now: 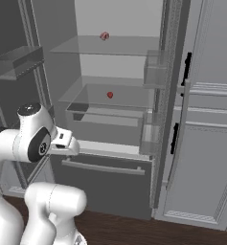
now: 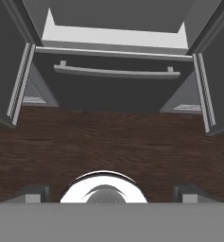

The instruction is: Take the strawberry from the fridge and place it on top of the pancake, located on the dining counter.

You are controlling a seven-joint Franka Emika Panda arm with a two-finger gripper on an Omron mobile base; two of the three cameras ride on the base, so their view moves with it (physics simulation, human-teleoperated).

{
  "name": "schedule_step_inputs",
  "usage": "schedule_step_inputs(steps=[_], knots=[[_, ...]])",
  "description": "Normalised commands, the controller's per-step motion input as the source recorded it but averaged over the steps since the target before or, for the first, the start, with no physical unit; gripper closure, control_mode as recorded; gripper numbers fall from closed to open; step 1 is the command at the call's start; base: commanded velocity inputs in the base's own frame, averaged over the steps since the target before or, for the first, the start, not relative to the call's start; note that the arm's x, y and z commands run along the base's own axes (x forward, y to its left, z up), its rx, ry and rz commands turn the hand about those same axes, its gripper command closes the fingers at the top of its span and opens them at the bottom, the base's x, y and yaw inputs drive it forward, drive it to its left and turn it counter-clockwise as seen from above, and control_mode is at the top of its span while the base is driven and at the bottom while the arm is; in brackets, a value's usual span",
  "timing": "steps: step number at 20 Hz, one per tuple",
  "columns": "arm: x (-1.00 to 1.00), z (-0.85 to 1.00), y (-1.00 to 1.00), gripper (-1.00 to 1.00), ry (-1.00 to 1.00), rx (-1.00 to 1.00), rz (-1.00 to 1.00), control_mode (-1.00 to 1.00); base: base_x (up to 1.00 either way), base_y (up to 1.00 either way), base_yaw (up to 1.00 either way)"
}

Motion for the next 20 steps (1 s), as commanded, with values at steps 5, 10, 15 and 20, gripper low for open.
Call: schedule_step_inputs(steps=[5, 10, 15, 20], knots=[[0.0, 0.0, 0.0, -1.0, 0.0, 0.0, 0.0, 1.0, 0.69, 0.0, 0.0], [0.0, 0.0, 0.0, -1.0, 0.0, 0.0, 0.0, 1.0, 0.63, 0.0, 0.0], [0.0, 0.0, 0.0, -1.0, 0.0, 0.0, 0.0, 1.0, 0.68, 0.0, -0.01], [0.0, 0.0, 0.0, -1.0, 0.0, 0.0, 0.0, 1.0, 0.64, 0.0, 0.0]])
